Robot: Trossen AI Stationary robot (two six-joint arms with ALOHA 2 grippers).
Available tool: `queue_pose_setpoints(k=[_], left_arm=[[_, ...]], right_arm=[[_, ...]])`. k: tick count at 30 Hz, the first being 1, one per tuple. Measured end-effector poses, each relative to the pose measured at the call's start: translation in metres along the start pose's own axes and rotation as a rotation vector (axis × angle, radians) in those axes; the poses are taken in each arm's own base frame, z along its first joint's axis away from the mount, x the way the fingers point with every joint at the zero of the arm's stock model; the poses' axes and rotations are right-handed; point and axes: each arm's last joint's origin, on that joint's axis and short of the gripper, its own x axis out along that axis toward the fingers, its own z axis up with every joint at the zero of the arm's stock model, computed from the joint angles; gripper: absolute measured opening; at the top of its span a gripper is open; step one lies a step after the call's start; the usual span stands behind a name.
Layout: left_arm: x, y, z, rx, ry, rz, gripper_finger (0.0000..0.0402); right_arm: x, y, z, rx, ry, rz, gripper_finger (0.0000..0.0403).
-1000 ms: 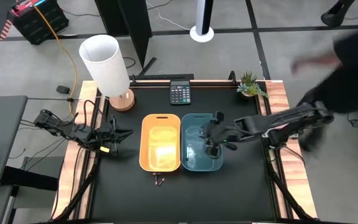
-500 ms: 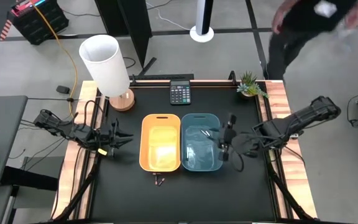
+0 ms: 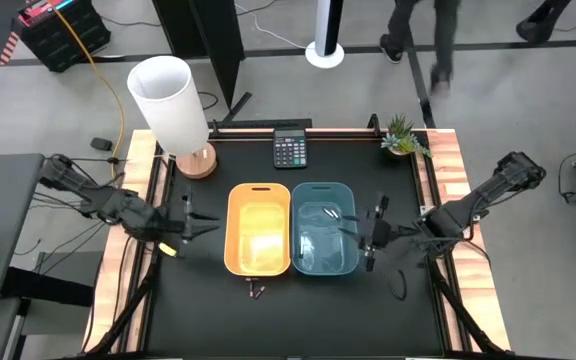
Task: Sort batteries
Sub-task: Put the bottom left black battery into the yellow bin
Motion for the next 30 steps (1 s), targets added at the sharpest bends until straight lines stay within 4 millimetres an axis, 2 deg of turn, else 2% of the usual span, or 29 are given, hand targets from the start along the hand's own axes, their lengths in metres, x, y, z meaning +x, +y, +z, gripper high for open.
queue_pose_setpoints(k=[7, 15, 19, 25, 30], left_arm=[[0.038, -0.045, 0.031, 0.032, 0.272, 0.086, 0.0068], [0.049, -0.109, 0.052, -0.069, 0.347, 0.008, 0.0050], [0.059, -0.136, 0.046, -0.193, 0.413, -0.023, 0.0040], [0.082, -0.172, 0.019, -0.431, 0.576, 0.001, 0.0022], [0.099, -0.201, -0.001, -0.583, 0.642, 0.070, 0.0008]], right_arm=[[-0.010, 0.007, -0.005, -0.056, -0.007, -0.003, 0.0141], [-0.013, 0.008, -0.011, -0.121, 0.025, -0.001, 0.0141], [-0.013, 0.007, -0.012, -0.135, 0.033, -0.003, 0.0141], [-0.013, 0.007, -0.011, -0.150, 0.032, -0.009, 0.0141], [-0.013, 0.007, -0.011, -0.160, 0.030, -0.012, 0.0141]])
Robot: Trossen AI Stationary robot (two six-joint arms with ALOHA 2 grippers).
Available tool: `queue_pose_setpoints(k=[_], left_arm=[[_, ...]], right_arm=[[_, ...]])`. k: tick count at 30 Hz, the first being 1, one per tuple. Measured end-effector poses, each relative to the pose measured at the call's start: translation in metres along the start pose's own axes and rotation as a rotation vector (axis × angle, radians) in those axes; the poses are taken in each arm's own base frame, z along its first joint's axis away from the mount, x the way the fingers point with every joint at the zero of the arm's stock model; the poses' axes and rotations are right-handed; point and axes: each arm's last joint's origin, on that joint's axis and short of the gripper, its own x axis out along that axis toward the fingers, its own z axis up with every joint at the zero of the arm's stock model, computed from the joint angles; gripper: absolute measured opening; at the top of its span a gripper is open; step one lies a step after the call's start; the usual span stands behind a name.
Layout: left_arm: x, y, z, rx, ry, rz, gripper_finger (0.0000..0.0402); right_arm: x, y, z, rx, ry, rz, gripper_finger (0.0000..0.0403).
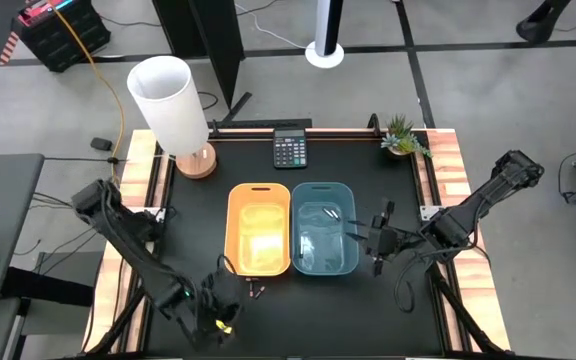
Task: Sort batteries
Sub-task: Put the bottom left black battery into the yellow bin
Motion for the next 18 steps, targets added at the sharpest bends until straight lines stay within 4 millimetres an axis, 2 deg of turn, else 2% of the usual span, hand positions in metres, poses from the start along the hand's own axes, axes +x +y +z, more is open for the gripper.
queue_pose_setpoints(k=[4, 9, 18], left_arm=[[0.028, -0.005, -0.014, -0.127, 0.020, 0.067, 0.0001], [0.053, -0.009, -0.027, -0.164, 0.031, 0.121, 0.0001], [0.070, -0.002, -0.029, -0.353, 0.010, 0.188, 0.0001]], right_arm=[[0.000, 0.000, 0.000, 0.004, -0.007, -0.017, 0.0141], [0.000, 0.000, 0.003, 0.029, -0.025, -0.016, 0.0141], [-0.004, 0.004, 0.005, 0.026, -0.052, 0.003, 0.0141]])
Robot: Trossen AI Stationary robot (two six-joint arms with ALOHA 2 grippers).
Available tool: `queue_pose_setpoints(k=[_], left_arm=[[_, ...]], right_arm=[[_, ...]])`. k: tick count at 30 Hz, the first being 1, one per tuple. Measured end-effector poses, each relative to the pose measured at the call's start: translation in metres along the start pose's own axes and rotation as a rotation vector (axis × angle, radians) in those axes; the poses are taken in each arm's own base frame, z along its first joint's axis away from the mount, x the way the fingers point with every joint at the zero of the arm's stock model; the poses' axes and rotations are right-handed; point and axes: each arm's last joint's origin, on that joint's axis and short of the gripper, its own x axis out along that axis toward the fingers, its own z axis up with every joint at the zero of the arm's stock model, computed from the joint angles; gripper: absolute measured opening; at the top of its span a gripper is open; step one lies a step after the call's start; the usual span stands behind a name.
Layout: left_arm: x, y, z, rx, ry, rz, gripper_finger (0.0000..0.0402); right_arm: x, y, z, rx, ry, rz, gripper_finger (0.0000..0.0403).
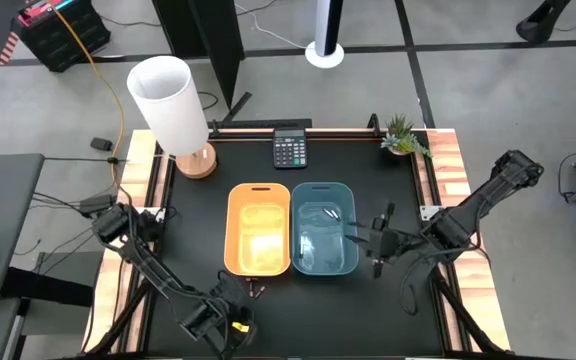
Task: Sort batteries
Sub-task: Put the bottom left black battery into the yellow bin
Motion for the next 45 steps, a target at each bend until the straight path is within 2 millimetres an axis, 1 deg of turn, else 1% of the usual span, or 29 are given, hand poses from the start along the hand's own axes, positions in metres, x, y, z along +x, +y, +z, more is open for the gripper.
queue_pose_setpoints(k=[2, 4, 8, 13, 17, 21, 32, 37, 41, 45], left_arm=[[0.001, 0.000, 0.003, -0.050, -0.020, 0.003, 0.0003], [0.003, 0.002, 0.008, -0.108, -0.055, 0.022, 0.0014], [0.008, 0.003, 0.018, -0.201, -0.079, 0.050, 0.0056], [0.015, 0.003, 0.033, -0.238, -0.090, 0.068, 0.0112], [0.020, 0.004, 0.044, -0.247, -0.086, 0.087, 0.0136], [0.023, 0.006, 0.049, -0.250, -0.054, 0.115, 0.0138], [0.023, 0.010, 0.048, -0.278, 0.021, 0.172, 0.0135], [0.025, 0.015, 0.052, -0.280, 0.028, 0.223, 0.0135], [0.033, 0.016, 0.055, -0.272, 0.033, 0.235, 0.0135], [0.048, 0.016, 0.054, -0.256, 0.059, 0.250, 0.0135]], right_arm=[[-0.001, 0.000, 0.000, -0.002, -0.005, -0.011, 0.0141], [-0.002, 0.001, 0.000, -0.004, -0.010, -0.011, 0.0141], [-0.003, 0.002, 0.000, -0.013, -0.016, -0.009, 0.0141], [-0.003, 0.002, 0.001, -0.022, -0.016, -0.009, 0.0141], [-0.003, 0.002, 0.001, -0.021, -0.021, -0.008, 0.0141], [-0.003, 0.002, 0.001, -0.024, -0.022, -0.008, 0.0141], [-0.003, 0.002, 0.001, -0.027, -0.022, -0.008, 0.0141], [-0.003, 0.002, 0.001, -0.026, -0.022, -0.007, 0.0141], [-0.003, 0.002, 0.001, -0.025, -0.022, -0.007, 0.0141], [-0.003, 0.002, 0.002, -0.022, -0.024, -0.007, 0.0141]])
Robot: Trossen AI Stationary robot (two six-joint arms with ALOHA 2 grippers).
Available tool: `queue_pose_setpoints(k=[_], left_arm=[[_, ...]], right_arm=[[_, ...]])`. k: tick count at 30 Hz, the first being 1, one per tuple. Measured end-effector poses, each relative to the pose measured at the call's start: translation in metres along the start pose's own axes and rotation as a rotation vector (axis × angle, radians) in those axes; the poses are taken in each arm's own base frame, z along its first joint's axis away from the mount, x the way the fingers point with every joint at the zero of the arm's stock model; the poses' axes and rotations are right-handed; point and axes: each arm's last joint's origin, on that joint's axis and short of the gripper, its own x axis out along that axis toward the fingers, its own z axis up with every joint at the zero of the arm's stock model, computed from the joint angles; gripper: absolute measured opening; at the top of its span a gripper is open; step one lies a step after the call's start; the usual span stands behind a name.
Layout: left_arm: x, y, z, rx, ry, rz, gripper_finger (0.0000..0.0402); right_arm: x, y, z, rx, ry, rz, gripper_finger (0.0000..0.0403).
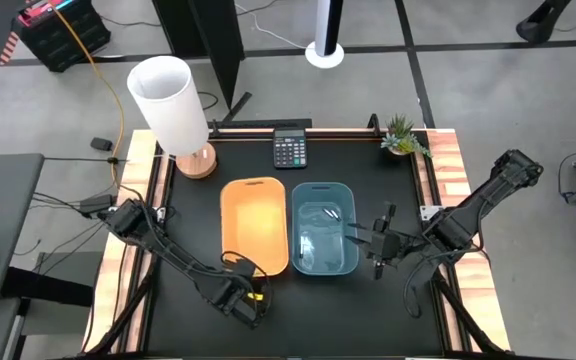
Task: Sort batteries
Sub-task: Put the bottom left black battery into the yellow bin
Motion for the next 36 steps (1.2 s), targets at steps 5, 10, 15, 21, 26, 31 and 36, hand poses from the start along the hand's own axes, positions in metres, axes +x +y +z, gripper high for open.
queue_pose_setpoints(k=[5, 10, 15, 21, 26, 31, 36], left_arm=[[0.0063, -0.0006, -0.0007, 0.001, -0.004, 0.006, 0.0135], [0.0066, -0.0007, -0.0009, 0.007, -0.001, 0.006, 0.0134], [0.0069, -0.0003, -0.0012, 0.010, 0.006, 0.012, 0.0134], [0.0071, 0.0008, -0.0018, 0.031, 0.044, 0.032, 0.0134], [0.0070, 0.0027, -0.0027, 0.049, 0.070, 0.054, 0.0109], [0.0072, 0.0040, -0.0031, 0.065, 0.085, 0.068, 0.0068], [0.0073, 0.0044, -0.0034, 0.086, 0.097, 0.073, 0.0038]], right_arm=[[-0.0001, -0.0001, -0.0001, -0.002, 0.001, 0.000, 0.0141], [0.0001, -0.0002, 0.0003, -0.005, -0.001, 0.000, 0.0141], [0.0001, -0.0001, 0.0004, -0.004, -0.002, 0.000, 0.0141], [0.0001, -0.0001, 0.0005, -0.006, -0.003, 0.000, 0.0141], [0.0001, -0.0001, 0.0005, -0.005, -0.003, 0.000, 0.0141], [0.0001, -0.0001, 0.0005, -0.005, -0.003, 0.000, 0.0141], [0.0001, -0.0001, 0.0005, -0.006, -0.003, 0.000, 0.0141]])
